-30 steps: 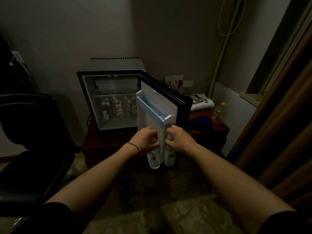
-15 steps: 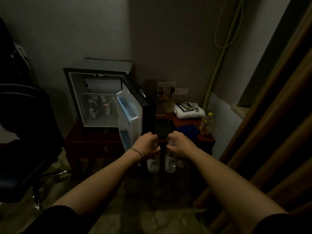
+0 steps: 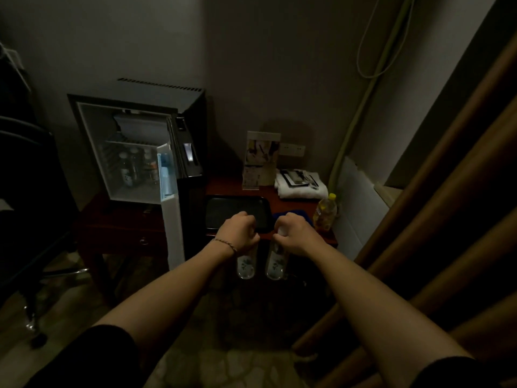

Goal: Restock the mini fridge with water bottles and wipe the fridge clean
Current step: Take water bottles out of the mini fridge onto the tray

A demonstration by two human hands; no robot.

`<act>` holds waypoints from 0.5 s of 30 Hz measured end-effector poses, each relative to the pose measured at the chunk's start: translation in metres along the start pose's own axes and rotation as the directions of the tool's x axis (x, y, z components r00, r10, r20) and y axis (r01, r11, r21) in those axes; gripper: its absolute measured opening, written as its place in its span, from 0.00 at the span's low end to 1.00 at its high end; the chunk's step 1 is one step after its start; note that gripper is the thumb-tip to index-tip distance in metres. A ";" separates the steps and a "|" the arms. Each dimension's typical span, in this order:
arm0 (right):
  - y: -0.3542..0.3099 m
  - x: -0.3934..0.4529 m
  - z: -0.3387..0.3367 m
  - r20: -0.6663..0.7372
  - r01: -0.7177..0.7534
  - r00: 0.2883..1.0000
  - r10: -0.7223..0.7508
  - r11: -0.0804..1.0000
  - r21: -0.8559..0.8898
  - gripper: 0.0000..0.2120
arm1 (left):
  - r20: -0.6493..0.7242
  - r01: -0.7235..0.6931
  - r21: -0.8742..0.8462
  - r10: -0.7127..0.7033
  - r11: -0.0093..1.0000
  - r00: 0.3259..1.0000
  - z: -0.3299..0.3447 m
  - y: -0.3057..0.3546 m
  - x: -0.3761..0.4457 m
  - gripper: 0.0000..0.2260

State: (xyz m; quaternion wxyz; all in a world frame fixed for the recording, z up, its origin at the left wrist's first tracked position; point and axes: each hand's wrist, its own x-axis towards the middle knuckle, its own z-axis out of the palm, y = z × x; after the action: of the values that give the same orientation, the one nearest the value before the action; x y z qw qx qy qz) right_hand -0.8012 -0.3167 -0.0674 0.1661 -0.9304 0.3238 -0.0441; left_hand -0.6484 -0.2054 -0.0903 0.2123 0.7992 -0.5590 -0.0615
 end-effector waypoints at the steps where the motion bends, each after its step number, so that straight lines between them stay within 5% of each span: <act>1: 0.005 0.010 -0.002 -0.004 0.002 1.000 -0.002 1.000 0.004 0.09 | 0.001 0.003 0.003 -0.003 1.000 1.000 0.003 -0.001 0.012 0.09; 15: 0.076 0.155 -0.010 0.027 -0.038 0.999 0.039 0.998 -0.043 0.11 | -0.027 0.181 -0.045 -0.183 0.982 0.983 0.039 -0.029 0.193 0.06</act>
State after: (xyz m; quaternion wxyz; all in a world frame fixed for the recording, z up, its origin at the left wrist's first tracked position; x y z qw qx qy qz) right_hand -0.7260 -0.4711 -0.0875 0.1515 -0.9278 0.3404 -0.0211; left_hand -0.5651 -0.3846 -0.1104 0.2314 0.8431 -0.4788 -0.0801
